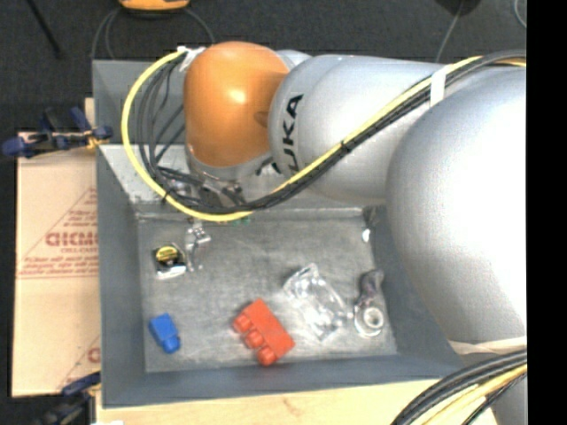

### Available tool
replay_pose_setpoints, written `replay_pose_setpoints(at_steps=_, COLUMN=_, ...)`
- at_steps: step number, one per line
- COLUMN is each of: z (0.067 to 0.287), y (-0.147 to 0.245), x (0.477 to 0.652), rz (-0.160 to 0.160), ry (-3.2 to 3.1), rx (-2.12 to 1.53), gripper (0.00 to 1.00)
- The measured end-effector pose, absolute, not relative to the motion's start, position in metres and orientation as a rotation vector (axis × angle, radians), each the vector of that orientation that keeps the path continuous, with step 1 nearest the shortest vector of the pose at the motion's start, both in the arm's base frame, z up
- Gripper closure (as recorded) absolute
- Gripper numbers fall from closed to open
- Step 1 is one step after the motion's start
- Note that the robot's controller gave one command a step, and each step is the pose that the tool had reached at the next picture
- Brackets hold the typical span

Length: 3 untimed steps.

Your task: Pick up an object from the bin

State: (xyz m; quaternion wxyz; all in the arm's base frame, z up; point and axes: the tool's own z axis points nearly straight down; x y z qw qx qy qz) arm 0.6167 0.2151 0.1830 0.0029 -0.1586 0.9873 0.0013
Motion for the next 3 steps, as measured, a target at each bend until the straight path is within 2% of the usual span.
replay_pose_setpoints(at_steps=1, z=0.074, y=0.206, x=0.609, rz=0.001, ry=2.992, rx=-0.94, gripper=0.0)
replay_pose_setpoints(at_steps=2, z=0.078, y=0.207, x=0.61, rz=0.004, ry=2.989, rx=-0.934, gripper=1.0)
replay_pose_setpoints(at_steps=3, z=0.235, y=0.223, x=0.615, rz=-0.001, ry=2.979, rx=-0.955, gripper=1.0)
